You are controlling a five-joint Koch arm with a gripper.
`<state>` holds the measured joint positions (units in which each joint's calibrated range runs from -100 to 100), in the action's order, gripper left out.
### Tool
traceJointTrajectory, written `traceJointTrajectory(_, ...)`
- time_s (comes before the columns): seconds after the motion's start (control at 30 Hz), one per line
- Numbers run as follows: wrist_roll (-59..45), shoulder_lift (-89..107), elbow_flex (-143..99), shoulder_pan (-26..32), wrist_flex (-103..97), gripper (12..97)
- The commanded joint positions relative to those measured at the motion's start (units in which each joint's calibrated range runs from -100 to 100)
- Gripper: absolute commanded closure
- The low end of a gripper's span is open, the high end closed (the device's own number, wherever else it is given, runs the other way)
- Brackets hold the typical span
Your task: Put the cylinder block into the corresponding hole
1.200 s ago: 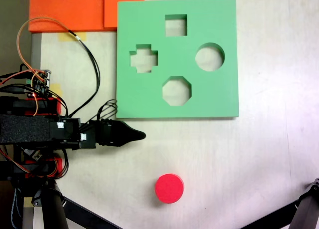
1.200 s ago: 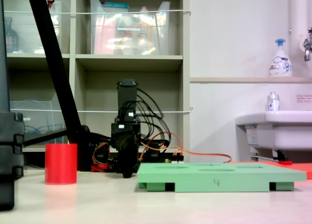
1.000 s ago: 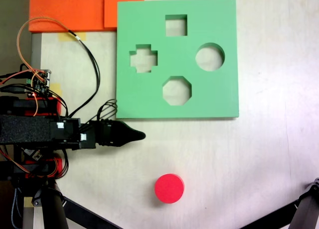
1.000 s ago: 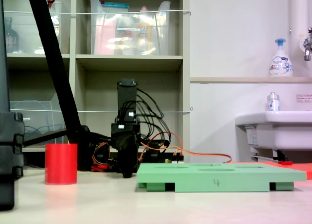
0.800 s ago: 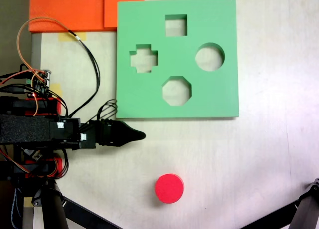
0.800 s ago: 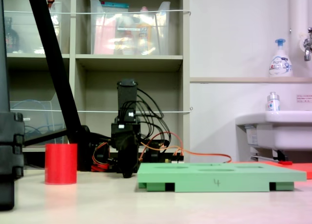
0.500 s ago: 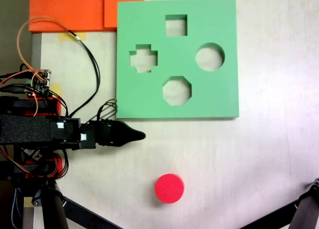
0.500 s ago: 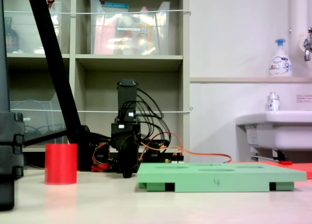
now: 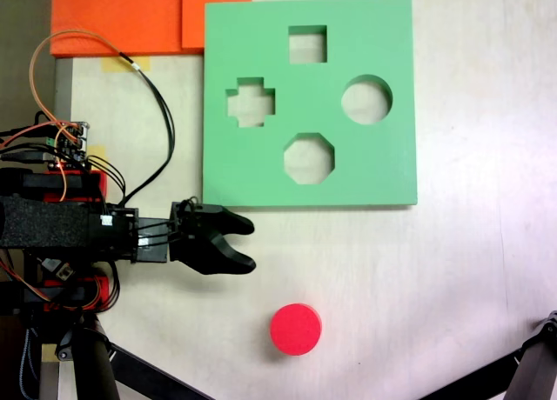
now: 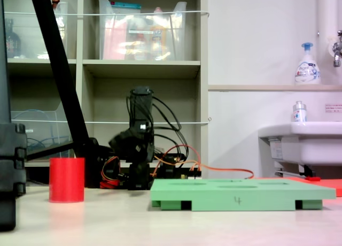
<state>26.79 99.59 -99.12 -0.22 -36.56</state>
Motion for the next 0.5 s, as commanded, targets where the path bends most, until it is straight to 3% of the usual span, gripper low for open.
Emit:
traceJointTrajectory(0.0,7.62,0.41,-0.88,-0.05,-15.77,58.3)
traceJointTrajectory(0.2,20.17,0.41,-0.88,0.1,-21.16,55.2)
traceJointTrajectory(0.47,22.95,0.41,-0.88,0.0,-18.08,56.0)
